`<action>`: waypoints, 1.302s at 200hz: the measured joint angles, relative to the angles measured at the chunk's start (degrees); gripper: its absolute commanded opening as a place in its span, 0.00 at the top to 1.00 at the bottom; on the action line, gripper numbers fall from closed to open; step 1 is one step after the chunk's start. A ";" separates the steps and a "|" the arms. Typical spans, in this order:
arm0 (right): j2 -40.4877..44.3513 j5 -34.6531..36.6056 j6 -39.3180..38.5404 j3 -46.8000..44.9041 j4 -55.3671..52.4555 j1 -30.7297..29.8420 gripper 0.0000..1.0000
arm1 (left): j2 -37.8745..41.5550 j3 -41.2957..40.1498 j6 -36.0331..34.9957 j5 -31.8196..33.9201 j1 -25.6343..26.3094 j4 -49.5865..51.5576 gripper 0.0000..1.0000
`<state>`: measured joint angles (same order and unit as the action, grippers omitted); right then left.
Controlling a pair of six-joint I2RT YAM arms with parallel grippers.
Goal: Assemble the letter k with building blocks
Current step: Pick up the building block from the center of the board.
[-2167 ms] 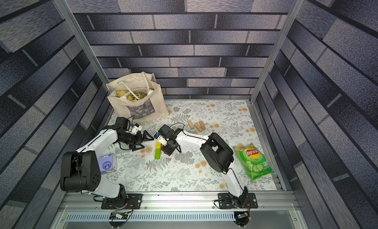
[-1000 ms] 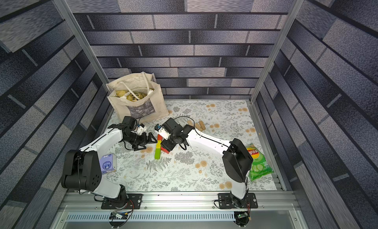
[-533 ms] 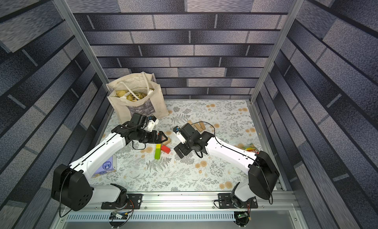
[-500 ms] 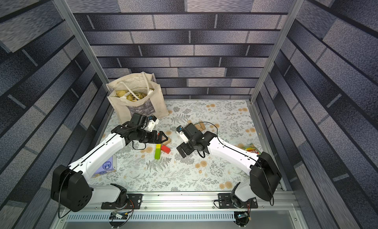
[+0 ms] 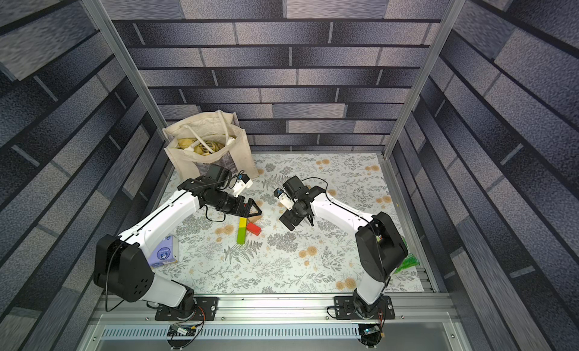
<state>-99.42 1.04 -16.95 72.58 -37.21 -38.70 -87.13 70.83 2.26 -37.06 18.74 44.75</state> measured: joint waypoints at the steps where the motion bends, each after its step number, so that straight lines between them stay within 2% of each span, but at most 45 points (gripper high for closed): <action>1: -0.28 0.00 -0.11 0.09 -0.09 0.07 0.11 | -0.13 0.02 -0.09 -0.15 -0.11 0.04 0.00; 55: -5.73 0.11 -3.74 4.66 -0.66 4.11 0.20 | -6.97 2.60 -3.82 -7.45 -7.54 0.26 0.00; 117: -9.68 -3.08 -6.38 8.26 -0.72 7.26 0.38 | -8.94 2.62 -3.82 -9.44 -7.96 -2.45 0.00; 260: -14.49 -4.46 -7.82 8.87 -1.38 8.39 0.44 | -8.94 2.62 -3.82 -9.25 -7.98 -4.04 0.00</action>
<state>-113.91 -3.42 -24.77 81.45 -38.59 -30.30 -96.07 73.45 -1.56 -46.30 10.76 40.71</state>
